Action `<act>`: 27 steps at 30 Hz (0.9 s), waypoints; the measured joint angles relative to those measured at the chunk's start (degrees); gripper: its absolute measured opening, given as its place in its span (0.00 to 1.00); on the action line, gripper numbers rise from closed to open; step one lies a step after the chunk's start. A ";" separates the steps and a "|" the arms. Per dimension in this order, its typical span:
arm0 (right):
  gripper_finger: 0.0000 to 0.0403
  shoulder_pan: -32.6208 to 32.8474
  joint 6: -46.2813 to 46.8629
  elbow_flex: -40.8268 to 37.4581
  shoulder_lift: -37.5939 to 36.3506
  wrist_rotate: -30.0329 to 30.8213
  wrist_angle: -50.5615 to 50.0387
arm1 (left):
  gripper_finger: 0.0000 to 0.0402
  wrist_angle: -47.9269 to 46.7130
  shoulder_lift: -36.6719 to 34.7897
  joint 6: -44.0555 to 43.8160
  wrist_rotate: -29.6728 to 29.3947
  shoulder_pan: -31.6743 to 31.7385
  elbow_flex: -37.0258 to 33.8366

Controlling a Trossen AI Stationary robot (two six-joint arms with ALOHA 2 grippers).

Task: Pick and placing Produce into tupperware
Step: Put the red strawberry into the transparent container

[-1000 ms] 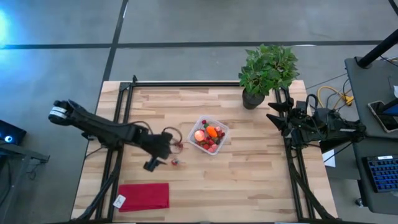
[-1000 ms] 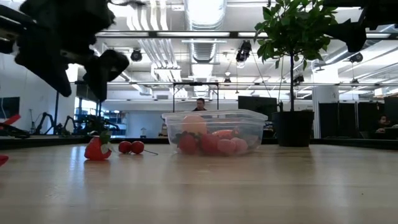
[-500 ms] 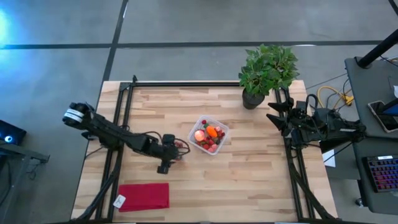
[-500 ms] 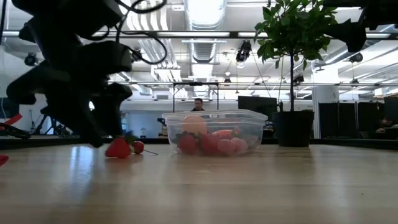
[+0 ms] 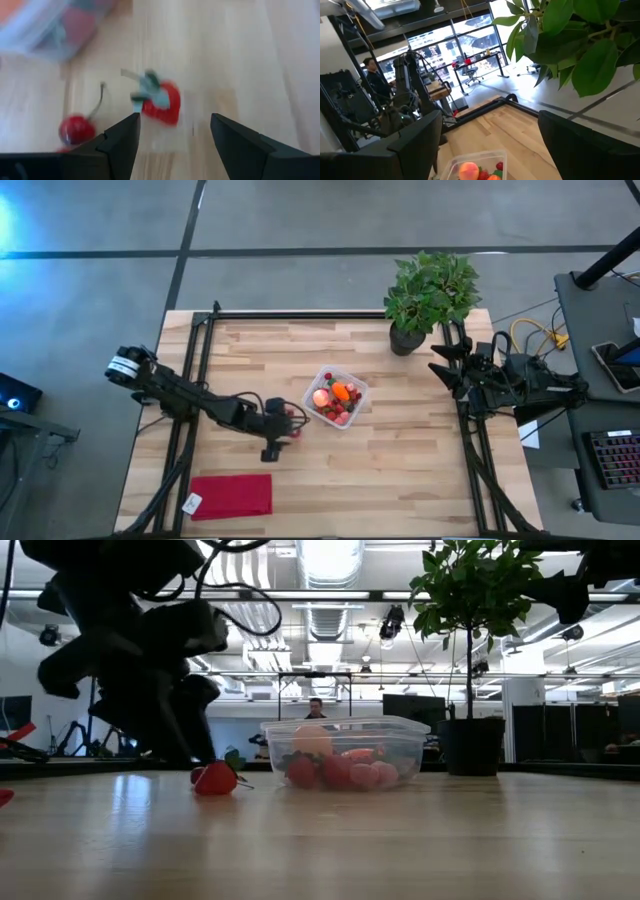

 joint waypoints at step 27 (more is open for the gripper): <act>0.80 -0.01 0.00 0.00 0.00 0.00 -0.02 | 0.42 9.43 6.88 -7.75 -5.57 1.48 0.18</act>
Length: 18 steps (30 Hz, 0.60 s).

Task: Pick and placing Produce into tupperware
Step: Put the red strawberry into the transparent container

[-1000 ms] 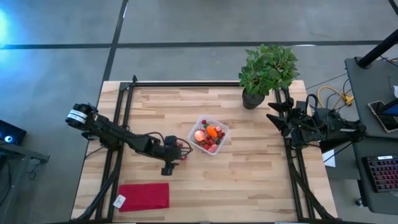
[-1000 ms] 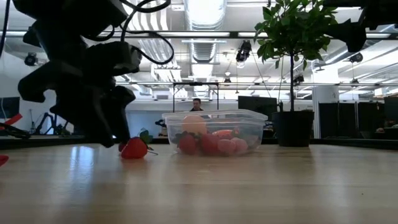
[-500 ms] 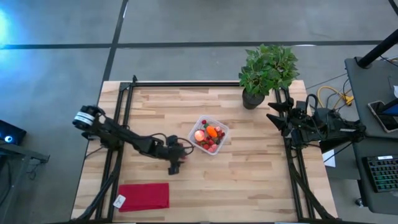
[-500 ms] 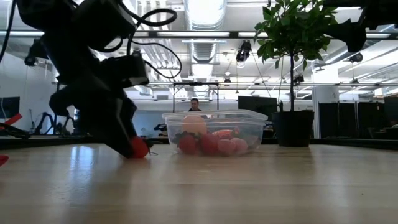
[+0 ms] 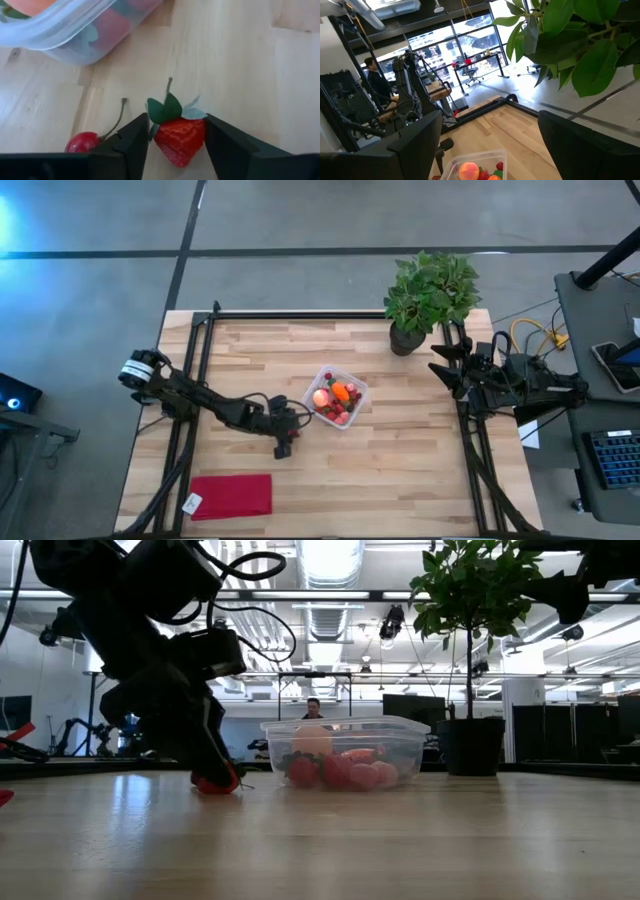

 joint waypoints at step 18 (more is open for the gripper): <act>0.80 0.01 0.00 0.00 -0.01 0.00 0.02 | 0.31 3.74 -7.80 32.06 -9.73 2.05 4.79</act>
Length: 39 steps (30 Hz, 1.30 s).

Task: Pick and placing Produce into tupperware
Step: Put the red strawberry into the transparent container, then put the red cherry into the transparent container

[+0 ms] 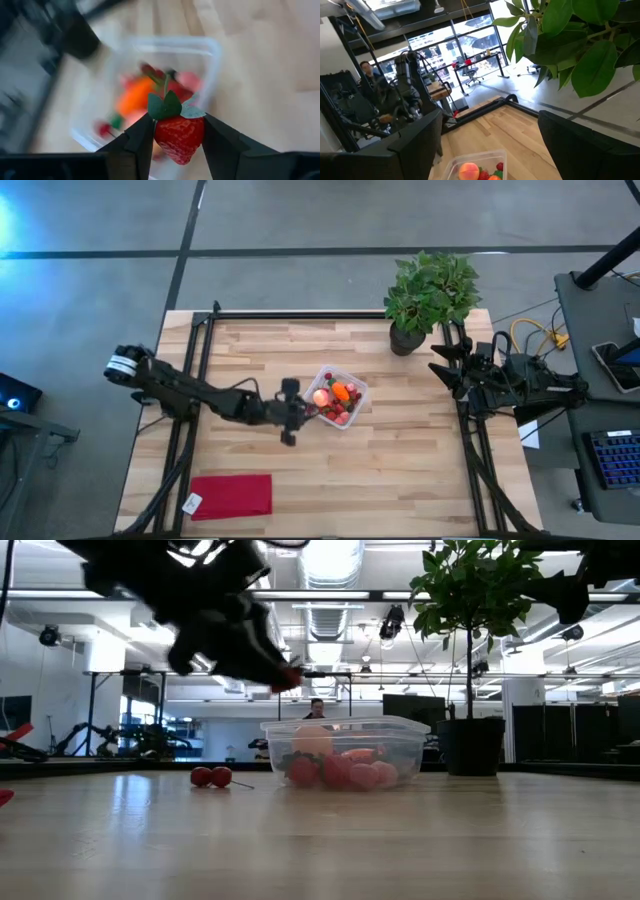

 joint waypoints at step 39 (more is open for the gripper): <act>0.80 0.01 0.00 0.00 0.08 0.00 0.00 | 0.64 -24.81 -7.36 7.41 28.49 15.17 -6.01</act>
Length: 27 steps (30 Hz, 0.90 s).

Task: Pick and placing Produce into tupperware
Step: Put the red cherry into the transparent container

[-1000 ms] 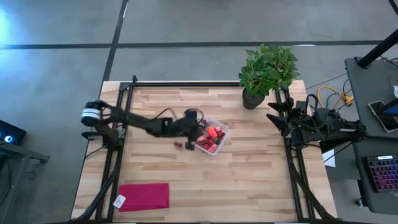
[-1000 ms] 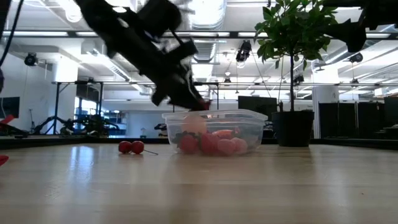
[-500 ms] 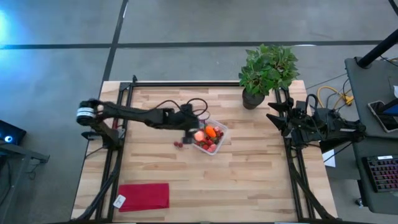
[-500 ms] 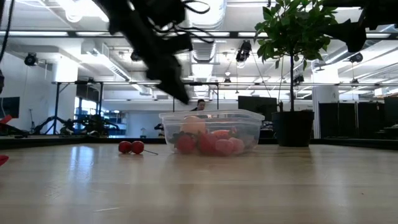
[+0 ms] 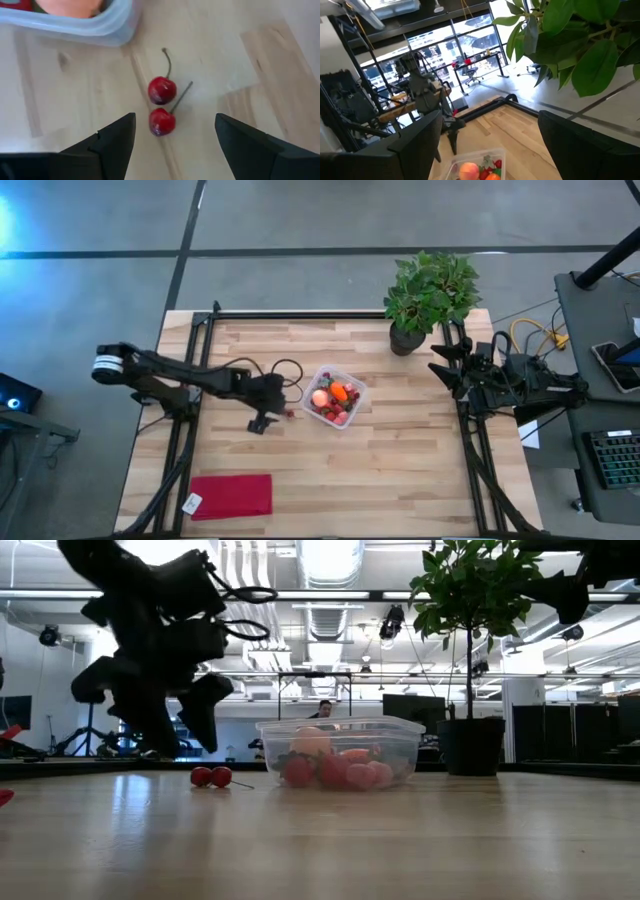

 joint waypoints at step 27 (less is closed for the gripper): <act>0.80 0.00 0.00 0.00 0.00 0.00 -0.02 | 0.30 9.94 6.94 -0.41 -1.84 0.02 -3.02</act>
